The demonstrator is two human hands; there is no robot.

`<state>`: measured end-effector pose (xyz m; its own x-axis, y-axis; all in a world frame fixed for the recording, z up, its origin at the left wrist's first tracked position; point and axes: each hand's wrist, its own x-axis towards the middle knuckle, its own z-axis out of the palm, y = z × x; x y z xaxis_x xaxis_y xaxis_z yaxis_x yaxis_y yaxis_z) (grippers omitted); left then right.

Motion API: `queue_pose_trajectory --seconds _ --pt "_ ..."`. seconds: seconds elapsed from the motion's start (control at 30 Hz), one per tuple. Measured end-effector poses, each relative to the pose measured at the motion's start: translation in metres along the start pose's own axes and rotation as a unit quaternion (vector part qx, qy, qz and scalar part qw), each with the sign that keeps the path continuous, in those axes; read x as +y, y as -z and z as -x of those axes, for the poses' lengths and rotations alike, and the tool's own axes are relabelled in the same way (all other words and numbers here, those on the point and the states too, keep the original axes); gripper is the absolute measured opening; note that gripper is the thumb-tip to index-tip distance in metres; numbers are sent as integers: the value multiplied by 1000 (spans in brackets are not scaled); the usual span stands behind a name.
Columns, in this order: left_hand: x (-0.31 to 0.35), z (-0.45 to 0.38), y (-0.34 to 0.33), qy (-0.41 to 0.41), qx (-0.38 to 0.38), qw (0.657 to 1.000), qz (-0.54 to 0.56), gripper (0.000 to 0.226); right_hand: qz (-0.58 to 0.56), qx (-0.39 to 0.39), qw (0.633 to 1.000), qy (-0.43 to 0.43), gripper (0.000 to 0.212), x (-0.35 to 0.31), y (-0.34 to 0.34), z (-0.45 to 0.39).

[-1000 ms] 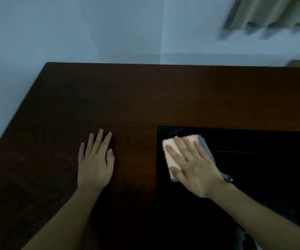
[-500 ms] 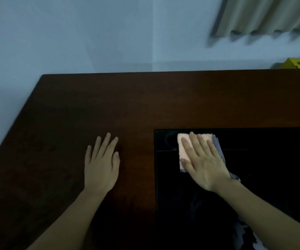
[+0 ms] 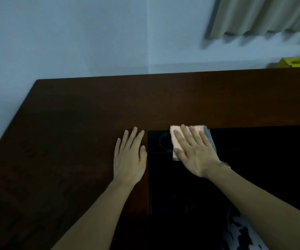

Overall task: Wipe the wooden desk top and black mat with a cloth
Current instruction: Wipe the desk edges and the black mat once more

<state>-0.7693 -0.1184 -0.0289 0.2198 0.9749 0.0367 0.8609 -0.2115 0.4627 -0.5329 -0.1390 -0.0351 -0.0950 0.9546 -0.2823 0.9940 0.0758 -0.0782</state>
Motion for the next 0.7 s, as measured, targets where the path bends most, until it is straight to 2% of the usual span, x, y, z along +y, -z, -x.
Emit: queue_pose_trajectory --seconds 0.1,0.23,0.47,0.6,0.7 --pt "1 3 -10 2 -29 999 -23 54 -5 3 999 -32 70 5 5 -18" --pt "0 -1 -16 -11 -51 996 -76 55 -10 6 1000 -22 61 -9 12 -42" --pt "1 1 -17 -13 -56 995 -85 55 10 -6 998 69 75 11 6 -12" --pt "0 2 -19 -17 -43 995 -89 60 10 -5 1000 0 66 52 13 -20" --pt "0 2 -19 -17 -41 995 -93 61 -3 -15 999 -44 60 56 20 -42"
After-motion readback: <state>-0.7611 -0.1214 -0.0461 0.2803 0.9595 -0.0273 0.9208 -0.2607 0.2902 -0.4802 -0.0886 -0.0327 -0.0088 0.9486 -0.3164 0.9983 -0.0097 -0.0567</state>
